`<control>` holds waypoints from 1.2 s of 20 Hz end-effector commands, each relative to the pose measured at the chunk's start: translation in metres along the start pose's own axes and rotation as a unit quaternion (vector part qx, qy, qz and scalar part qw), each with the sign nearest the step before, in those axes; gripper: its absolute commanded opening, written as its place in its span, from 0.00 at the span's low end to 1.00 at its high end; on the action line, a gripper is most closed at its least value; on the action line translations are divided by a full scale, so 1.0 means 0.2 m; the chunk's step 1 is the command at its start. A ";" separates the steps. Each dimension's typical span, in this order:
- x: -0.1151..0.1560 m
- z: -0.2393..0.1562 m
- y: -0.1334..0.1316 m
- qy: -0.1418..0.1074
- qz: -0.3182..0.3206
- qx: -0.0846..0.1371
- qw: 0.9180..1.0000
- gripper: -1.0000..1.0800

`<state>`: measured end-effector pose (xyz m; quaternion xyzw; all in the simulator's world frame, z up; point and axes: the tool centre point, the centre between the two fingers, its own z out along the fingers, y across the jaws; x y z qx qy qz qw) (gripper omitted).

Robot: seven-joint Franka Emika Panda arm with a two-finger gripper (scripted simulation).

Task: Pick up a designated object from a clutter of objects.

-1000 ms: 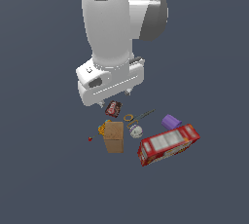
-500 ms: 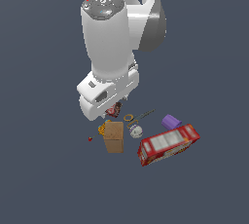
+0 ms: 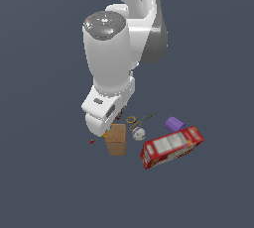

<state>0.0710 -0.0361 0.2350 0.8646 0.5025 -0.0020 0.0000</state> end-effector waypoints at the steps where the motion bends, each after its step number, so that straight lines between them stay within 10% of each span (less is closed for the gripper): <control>1: 0.01 0.03 0.02 0.000 -0.033 0.000 0.999 0.96; 24: 0.06 0.21 0.14 0.001 -0.239 -0.001 0.971 0.96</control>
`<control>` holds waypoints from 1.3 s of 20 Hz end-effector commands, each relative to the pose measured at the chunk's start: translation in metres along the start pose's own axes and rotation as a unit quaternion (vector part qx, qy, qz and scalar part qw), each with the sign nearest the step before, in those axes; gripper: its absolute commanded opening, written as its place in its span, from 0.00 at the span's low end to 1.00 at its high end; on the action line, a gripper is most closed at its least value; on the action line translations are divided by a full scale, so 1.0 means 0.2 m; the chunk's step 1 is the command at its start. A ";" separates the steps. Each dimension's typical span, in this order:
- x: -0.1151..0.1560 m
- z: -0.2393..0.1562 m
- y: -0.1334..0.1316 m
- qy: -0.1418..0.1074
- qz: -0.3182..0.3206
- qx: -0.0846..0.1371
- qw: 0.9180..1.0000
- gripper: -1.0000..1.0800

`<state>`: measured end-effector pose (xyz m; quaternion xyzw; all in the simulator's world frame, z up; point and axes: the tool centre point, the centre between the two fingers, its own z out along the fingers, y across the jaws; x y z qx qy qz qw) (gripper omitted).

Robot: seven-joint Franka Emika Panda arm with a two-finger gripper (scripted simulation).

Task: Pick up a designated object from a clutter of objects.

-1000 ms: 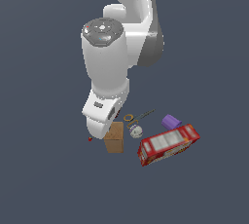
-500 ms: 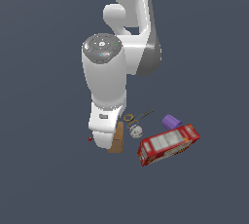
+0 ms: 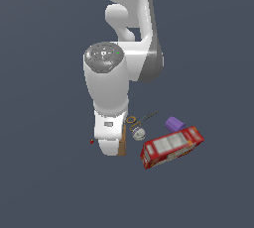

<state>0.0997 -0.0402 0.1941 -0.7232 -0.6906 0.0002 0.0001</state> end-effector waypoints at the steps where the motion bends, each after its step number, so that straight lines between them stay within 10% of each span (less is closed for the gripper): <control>1: 0.00 0.01 0.00 0.000 -0.007 0.000 1.000 0.96; 23: 0.00 0.26 0.00 0.000 -0.008 0.000 1.000 0.96; 24: 0.00 0.26 0.00 0.000 -0.008 0.000 1.000 0.00; 26: 0.00 0.26 0.00 0.000 -0.008 0.000 1.000 0.00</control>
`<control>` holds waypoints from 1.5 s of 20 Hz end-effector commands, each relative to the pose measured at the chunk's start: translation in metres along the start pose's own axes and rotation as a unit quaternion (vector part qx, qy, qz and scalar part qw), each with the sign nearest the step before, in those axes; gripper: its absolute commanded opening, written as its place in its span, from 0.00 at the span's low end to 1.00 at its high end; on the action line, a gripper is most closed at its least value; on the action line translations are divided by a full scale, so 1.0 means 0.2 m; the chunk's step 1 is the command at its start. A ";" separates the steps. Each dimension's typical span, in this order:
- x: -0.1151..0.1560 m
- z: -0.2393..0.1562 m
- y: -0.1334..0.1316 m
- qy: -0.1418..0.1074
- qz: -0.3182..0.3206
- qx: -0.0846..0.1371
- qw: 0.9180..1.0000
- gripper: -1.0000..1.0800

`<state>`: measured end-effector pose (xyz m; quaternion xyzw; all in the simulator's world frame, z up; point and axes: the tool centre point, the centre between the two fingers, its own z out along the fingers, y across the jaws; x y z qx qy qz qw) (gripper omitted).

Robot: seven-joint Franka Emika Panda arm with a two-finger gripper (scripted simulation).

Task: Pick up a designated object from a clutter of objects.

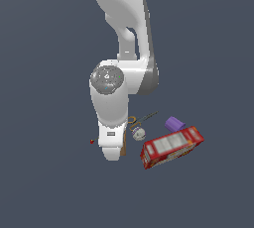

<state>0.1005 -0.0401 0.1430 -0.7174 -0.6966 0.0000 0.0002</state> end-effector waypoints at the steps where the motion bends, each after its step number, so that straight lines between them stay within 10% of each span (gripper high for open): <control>1: 0.00 0.00 0.00 0.000 0.000 0.000 1.000 0.00; 17: 0.02 -0.09 -0.04 0.000 0.000 0.000 1.000 0.00; 30: 0.13 -0.60 -0.26 -0.001 0.000 0.000 1.000 0.00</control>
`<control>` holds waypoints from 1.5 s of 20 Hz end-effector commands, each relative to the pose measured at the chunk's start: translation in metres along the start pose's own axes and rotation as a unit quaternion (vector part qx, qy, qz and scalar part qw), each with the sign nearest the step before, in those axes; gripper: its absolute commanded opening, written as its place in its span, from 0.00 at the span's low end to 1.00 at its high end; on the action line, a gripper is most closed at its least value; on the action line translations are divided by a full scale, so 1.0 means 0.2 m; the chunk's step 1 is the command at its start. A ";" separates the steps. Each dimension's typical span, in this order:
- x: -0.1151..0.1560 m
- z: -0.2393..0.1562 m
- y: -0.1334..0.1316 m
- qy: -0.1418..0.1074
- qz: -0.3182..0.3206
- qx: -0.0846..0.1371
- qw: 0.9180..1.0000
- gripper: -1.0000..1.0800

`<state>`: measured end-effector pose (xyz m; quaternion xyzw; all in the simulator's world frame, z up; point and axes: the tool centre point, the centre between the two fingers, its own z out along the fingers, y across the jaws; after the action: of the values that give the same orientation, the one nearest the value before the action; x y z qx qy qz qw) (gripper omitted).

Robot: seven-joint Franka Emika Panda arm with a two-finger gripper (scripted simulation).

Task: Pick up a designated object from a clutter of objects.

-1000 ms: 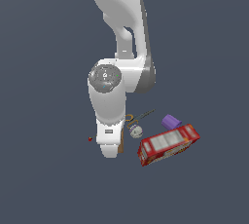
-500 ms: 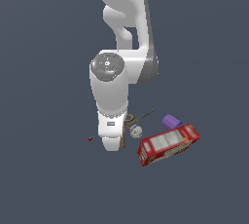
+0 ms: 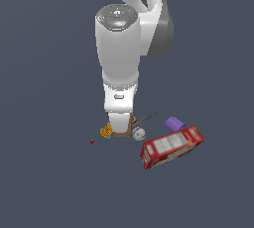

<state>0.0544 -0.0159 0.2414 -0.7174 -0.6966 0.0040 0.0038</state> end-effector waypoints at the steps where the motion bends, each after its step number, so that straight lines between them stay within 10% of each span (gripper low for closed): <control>1: 0.03 -0.16 -0.05 0.000 0.000 -0.005 1.000 0.00; 17: 0.21 -0.97 -0.38 0.000 -0.001 -0.005 1.000 0.00; 30: 0.26 -1.22 -0.46 0.000 0.000 -0.005 1.000 0.00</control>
<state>-0.0340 0.0390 0.4803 -0.7172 -0.6968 0.0029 0.0028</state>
